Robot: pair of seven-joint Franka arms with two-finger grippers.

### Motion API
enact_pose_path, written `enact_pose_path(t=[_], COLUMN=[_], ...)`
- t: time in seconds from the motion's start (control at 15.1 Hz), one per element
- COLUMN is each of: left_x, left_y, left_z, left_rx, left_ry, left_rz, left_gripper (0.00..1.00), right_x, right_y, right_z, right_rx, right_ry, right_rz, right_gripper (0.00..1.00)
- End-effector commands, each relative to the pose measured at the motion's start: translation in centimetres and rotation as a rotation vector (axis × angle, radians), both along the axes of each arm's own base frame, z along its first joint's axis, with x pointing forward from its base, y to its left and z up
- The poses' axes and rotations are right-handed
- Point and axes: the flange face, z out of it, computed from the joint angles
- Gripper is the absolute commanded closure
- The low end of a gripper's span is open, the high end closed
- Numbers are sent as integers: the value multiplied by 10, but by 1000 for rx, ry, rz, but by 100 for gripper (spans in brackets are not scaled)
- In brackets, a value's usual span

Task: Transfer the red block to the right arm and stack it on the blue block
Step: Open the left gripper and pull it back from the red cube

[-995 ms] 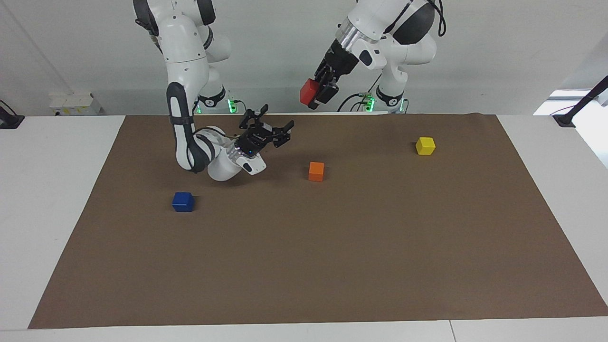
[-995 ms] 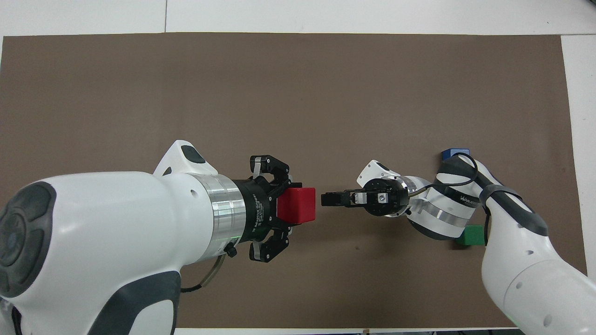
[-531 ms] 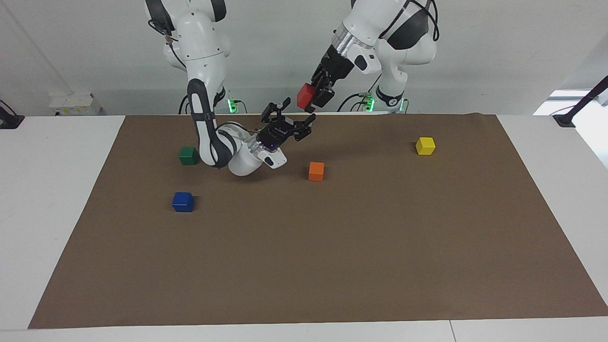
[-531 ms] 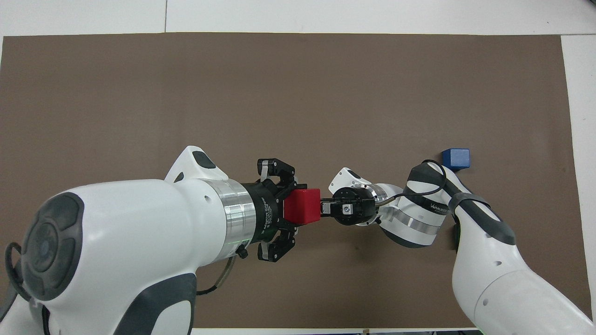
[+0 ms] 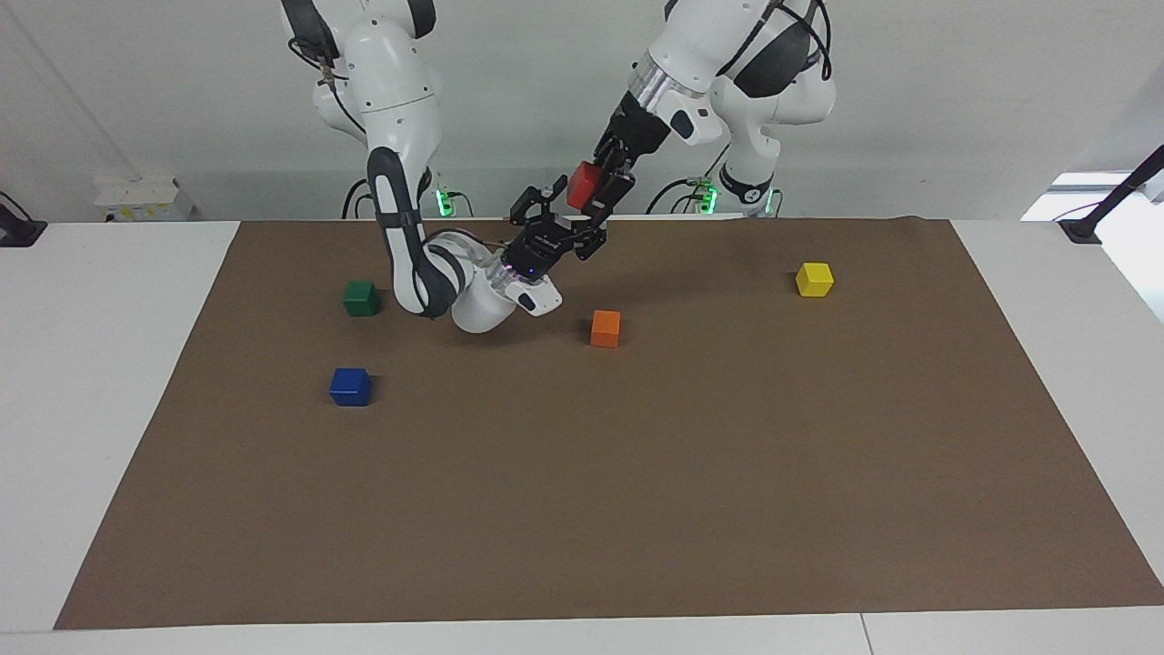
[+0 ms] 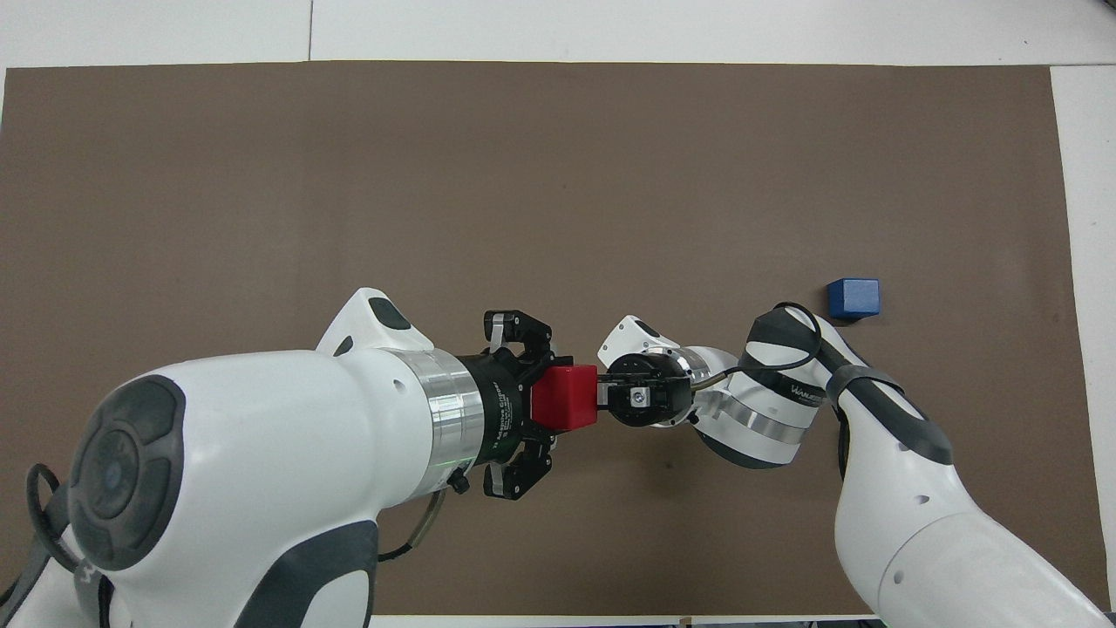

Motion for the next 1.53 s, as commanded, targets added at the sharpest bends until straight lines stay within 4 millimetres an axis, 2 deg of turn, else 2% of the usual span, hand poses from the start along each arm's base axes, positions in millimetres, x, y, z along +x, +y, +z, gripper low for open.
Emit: enact_pose_path(t=[0.0, 0.4, 0.46, 0.53, 0.8, 0.99, 1.19, 1.26, 1.46], left_x=[-18, -18, -17, -17, -15, 6, 42, 56, 82], left_y=[3, 3, 2, 2, 13, 51, 111, 140, 201], left_z=[-3, -2, -1, 1, -2, -6, -9, -11, -12], left_rx=[-8, -7, -9, -10, 16, 39, 50, 54, 66], left_ry=[-7, -13, -15, -6, 32, 66, 41, 14, -84], left_rz=[6, -8, -8, 3, -17, -18, -6, -12, -65], left_gripper=[100, 100, 28, 0, 0, 0, 0, 0, 0], right_x=[-1, -1, -1, -1, 0, 3, 10, 15, 34], right_y=[0, 0, 0, 0, 0, -2, -6, -12, -49], right_z=[4, 8, 9, 10, 14, 19, 29, 29, 35], right_rx=[-1, -5, -4, -4, -1, -18, -87, -140, -360], right_ry=[-20, -30, -31, -33, -41, -41, -22, -8, 14], right_rz=[-35, -37, -37, -37, -39, -44, -51, -53, -48], right_gripper=[100, 100, 100, 100, 100, 100, 100, 100, 100])
